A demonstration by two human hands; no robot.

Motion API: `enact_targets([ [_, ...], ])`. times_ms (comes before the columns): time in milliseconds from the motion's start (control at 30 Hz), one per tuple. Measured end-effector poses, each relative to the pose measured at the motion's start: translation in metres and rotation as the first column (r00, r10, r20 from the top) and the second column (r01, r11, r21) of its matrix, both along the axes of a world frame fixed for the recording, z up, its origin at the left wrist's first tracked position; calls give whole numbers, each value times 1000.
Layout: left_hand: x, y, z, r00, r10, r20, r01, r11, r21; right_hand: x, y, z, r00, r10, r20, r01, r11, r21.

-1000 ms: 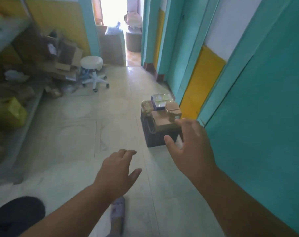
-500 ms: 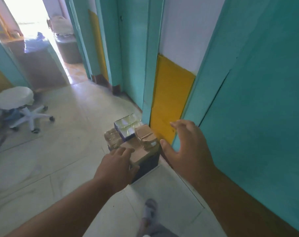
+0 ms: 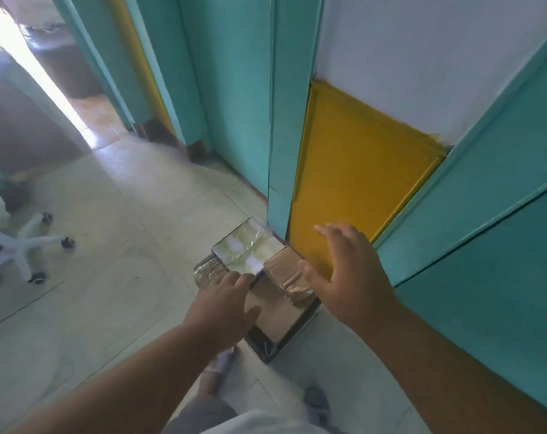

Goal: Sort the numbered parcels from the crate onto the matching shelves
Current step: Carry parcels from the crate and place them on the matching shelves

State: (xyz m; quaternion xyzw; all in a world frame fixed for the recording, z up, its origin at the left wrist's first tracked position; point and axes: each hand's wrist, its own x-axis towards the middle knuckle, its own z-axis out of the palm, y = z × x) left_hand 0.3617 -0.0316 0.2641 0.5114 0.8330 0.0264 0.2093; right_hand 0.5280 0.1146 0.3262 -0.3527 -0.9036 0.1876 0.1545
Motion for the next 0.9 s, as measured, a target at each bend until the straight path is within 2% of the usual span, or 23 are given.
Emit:
enact_targets([
  [200, -91, 49, -78, 970, -226, 90, 236, 964, -122, -60, -5, -64, 970, -227, 89, 234, 970, -72],
  [367, -122, 96, -143, 957, -229, 178, 265, 939, -219, -75, 10, -108, 923, -326, 206, 347, 935, -77],
  [433, -122, 123, -174, 956, -166, 243, 225, 945, -239, -76, 19, -140, 903, -354, 245, 385, 919, -88],
  [533, -120, 155, -233, 946, 9, 324, 74, 967, -244, -79, 32, -199, 876, -368, 311, 421, 898, -124],
  [667, -109, 180, -304, 871, 250, 423, -160, 958, -237, -79, 51, -277, 865, -368, 341, 438, 886, -154],
  [900, -97, 193, -366, 814, 310, 491, -262, 951, -166, -72, 84, -372, 809, -368, 458, 509, 828, -235],
])
